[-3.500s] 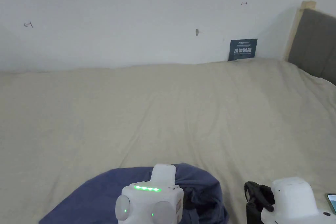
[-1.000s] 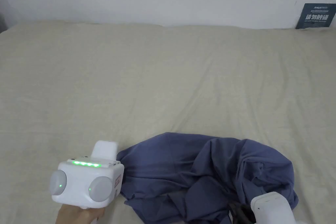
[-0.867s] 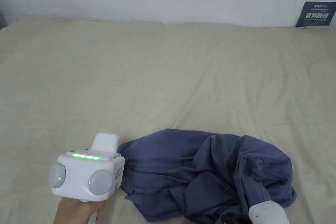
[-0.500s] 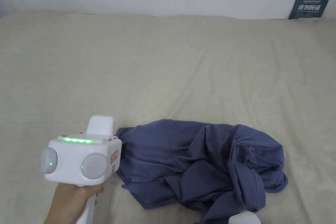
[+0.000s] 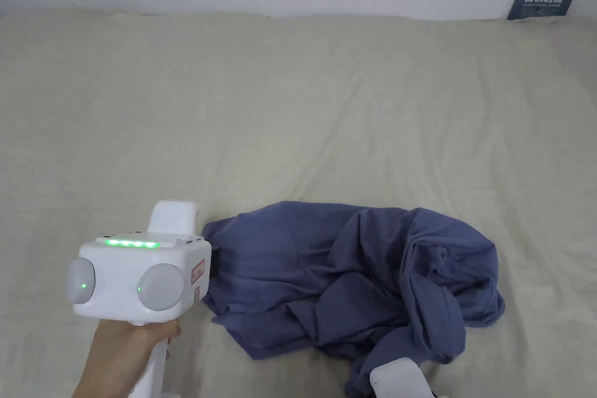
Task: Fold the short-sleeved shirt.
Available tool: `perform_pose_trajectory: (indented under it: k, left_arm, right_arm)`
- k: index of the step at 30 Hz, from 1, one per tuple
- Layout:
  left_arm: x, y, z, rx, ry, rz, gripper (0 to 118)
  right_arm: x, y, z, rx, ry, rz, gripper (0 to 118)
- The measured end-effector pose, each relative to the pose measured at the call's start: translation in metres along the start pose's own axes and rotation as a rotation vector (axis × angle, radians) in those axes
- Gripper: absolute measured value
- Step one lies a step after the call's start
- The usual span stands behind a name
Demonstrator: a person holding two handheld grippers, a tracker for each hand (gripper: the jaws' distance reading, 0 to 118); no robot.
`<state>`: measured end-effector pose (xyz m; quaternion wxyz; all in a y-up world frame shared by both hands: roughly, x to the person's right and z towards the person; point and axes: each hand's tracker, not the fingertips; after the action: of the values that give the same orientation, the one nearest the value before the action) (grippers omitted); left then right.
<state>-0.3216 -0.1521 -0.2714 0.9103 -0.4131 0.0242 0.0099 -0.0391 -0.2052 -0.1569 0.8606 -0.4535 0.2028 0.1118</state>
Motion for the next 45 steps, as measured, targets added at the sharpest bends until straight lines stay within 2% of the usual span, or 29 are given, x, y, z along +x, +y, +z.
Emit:
perform_pose_trajectory:
  k: [1,5,13,19,23,27,30,38,45]
  left_arm:
    - [0.0,0.0,0.001,-0.002,-0.003,0.004,2]
    - [0.003,0.002,0.008,0.003,-0.003,0.002,2]
    - [0.001,0.022,0.036,0.07,-0.009,0.022,2]
    - [0.002,0.063,0.077,0.199,0.012,0.009,2]
    - [0.003,0.095,0.107,0.275,0.01,-0.013,2]
    - [-0.001,0.131,0.137,0.35,0.011,-0.013,2]
    - [-0.004,0.161,0.157,0.417,0.072,-0.058,2]
    - [-0.025,0.238,0.226,0.585,0.208,-0.051,2]
    - [-0.065,0.278,0.264,0.627,0.318,0.012,2]
  right_arm:
    - [0.0,0.004,-0.003,-0.03,-0.028,0.004,12]
    - [0.012,0.008,0.005,-0.025,0.017,-0.051,12]
    - [0.044,0.034,0.06,0.118,-0.003,-0.088,12]
    - [0.095,0.087,0.112,0.28,-0.026,-0.148,12]
    - [0.126,0.125,0.146,0.385,-0.07,-0.138,12]
    - [0.16,0.167,0.181,0.489,-0.052,-0.182,12]
    - [0.183,0.207,0.213,0.559,-0.114,-0.167,12]
    - [0.228,0.308,0.303,0.71,-0.166,-0.174,12]
    - [0.269,0.355,0.353,0.79,-0.201,-0.295,12]
